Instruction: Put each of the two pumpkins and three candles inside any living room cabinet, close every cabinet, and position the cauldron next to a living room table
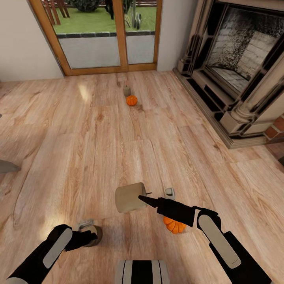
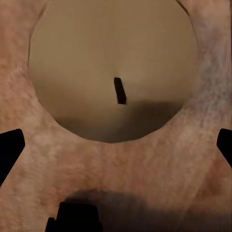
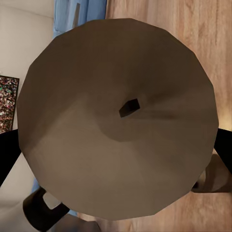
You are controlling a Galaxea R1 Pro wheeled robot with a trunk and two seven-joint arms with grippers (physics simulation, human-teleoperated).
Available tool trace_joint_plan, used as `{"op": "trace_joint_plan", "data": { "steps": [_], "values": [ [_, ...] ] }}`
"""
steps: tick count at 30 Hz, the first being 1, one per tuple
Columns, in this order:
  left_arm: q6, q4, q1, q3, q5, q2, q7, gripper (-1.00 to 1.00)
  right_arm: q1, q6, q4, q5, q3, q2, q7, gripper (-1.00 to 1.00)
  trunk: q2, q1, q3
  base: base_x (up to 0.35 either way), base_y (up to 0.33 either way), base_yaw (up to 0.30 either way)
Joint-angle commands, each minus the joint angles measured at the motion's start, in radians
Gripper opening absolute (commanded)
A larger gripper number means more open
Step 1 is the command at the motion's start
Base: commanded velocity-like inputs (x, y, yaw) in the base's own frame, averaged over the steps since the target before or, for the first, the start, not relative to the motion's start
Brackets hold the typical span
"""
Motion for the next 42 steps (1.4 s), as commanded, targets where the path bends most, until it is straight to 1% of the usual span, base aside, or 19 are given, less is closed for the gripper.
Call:
{"op": "trace_joint_plan", "data": {
  "steps": [1,4,7,23,42],
  "values": [
    [-0.009,0.0,-0.001,-0.013,0.01,0.001,0.01,1.0,-0.001,0.003,0.001,-0.003,0.001,0.0,0.001,-1.0,0.0,0.0,-0.001,0.0,0.0,0.0],
    [-0.022,0.002,0.0,-0.027,0.009,0.001,0.01,1.0,-0.001,0.003,0.001,-0.003,0.001,0.0,0.001,-1.0,0.0,0.0,-0.001,0.0,0.0,0.0],
    [-0.026,0.001,-0.001,-0.029,0.009,0.002,0.01,1.0,-0.001,0.003,0.003,-0.003,0.001,0.0,0.0,-1.0,0.0,0.0,-0.001,0.0,0.0,0.0],
    [-0.029,-0.002,0.0,-0.023,0.008,0.006,0.01,1.0,0.0,0.001,0.005,-0.003,0.001,0.0,0.0,-1.0,0.0,0.0,-0.001,0.029,0.009,0.0],
    [-0.029,-0.002,0.0,-0.024,0.008,0.006,0.01,1.0,-0.001,0.001,0.005,-0.003,0.001,0.0,0.0,-1.0,0.0,0.0,-0.001,0.036,0.0,0.0]
  ]
}}
